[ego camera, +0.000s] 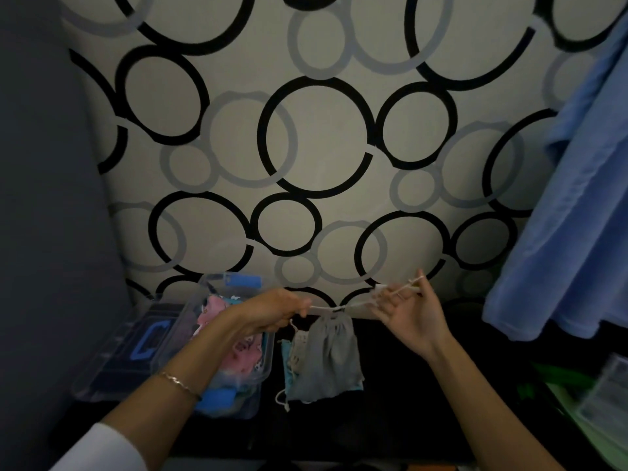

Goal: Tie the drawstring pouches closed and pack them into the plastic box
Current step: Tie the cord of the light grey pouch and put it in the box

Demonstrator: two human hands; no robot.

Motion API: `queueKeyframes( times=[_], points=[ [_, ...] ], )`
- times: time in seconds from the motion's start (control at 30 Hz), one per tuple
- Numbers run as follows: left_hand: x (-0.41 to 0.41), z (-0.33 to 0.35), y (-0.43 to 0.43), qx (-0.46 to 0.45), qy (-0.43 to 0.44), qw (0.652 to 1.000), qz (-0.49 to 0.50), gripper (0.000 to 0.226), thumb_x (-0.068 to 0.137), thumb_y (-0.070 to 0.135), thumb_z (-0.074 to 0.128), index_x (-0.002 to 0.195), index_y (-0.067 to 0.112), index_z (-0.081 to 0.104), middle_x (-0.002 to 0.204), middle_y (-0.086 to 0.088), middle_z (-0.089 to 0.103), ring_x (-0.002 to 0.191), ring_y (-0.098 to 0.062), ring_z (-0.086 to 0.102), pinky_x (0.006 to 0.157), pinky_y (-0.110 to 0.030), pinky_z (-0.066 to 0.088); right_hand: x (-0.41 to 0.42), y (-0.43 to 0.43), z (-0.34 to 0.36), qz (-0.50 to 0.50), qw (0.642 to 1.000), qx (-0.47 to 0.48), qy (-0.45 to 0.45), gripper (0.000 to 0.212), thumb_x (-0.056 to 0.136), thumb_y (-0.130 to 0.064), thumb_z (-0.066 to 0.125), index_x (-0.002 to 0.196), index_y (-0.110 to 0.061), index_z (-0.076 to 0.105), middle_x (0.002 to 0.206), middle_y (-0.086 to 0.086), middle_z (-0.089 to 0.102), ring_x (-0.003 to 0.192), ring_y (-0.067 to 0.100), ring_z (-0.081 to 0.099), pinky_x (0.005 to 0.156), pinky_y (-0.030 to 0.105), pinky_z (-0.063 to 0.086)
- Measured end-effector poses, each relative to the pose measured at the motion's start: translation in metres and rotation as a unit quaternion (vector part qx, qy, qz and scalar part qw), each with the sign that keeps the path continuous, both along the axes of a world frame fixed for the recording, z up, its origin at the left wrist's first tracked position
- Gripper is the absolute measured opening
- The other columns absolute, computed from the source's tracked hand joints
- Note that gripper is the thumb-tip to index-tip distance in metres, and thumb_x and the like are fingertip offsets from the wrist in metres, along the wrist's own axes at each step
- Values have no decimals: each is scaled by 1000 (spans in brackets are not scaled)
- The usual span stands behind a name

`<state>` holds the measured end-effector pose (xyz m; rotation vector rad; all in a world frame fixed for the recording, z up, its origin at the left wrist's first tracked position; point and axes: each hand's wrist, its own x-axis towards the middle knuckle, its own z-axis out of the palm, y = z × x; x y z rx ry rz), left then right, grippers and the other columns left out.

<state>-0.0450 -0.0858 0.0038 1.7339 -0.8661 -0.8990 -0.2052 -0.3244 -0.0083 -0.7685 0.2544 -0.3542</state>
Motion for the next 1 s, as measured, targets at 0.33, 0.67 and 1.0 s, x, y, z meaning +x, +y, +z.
queueKeyframes(
  times=[0.33,0.67,1.0],
  points=[
    [3,-35,3,-221,340,912,66,25,98,27,48,93,6,63,124,-13,67,117,-21,63,103,-36,42,8,7,-16,52,990,-49,123,63,76,-73,55,59,-17,32,63,2,27,57,18,36,83,41,53],
    [-15,-47,-19,-282,439,843,129,35,83,16,63,115,4,66,119,-11,70,106,-20,69,77,-34,60,15,10,-5,83,971,-48,219,86,87,-75,36,102,5,65,115,27,60,105,38,58,85,49,54],
    [-30,-39,-24,-279,363,879,134,50,87,-20,50,132,2,51,128,-7,62,110,-25,66,87,-32,58,6,21,-48,145,954,166,202,88,88,-60,31,127,16,51,125,33,59,105,39,59,91,42,45]
  ],
)
